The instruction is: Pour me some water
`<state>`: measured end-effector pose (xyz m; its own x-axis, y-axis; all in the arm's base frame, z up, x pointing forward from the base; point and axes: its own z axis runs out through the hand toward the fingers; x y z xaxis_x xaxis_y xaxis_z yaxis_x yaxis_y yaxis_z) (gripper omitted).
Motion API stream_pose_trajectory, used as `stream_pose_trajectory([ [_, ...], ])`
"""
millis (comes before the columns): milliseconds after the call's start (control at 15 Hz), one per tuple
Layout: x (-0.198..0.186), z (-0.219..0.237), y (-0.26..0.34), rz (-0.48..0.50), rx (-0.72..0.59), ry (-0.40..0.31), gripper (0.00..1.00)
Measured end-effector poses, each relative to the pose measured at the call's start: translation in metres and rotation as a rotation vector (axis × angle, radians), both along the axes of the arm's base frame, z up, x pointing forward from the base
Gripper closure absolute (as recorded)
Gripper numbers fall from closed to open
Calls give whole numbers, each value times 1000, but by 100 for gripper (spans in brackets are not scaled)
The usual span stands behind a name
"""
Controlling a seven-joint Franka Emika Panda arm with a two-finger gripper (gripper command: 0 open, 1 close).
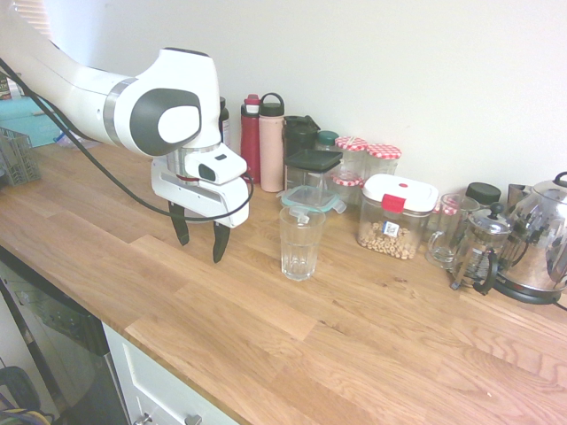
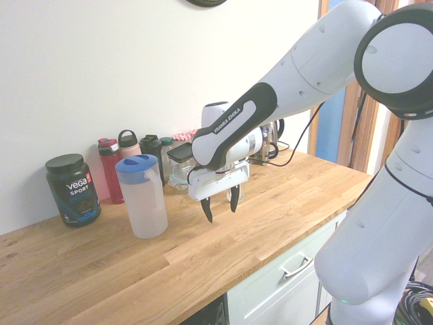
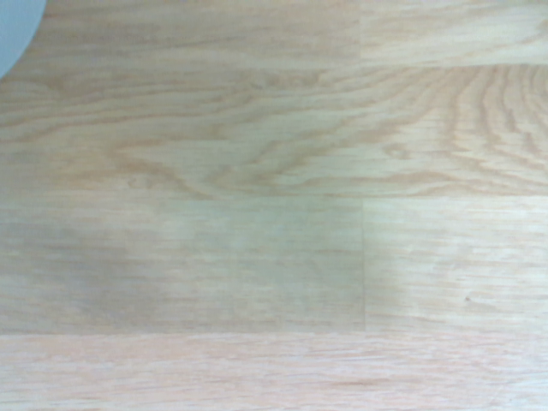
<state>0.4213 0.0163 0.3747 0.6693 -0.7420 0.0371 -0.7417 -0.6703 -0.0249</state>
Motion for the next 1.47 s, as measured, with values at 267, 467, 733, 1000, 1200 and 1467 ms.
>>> stream_pose_trajectory([
  [267, -1, 16, 13, 22, 2, -37, 0],
  [467, -26, 72, 55, 99, -15, -140, 0],
  [733, -67, 136, 112, 182, -24, -319, 0],
  [1000, -55, 138, 150, 197, -15, -473, 0],
  [1200, -23, 121, 152, 150, -34, -504, 0],
  [1467, 7, 107, 155, 141, -27, -496, 100],
])
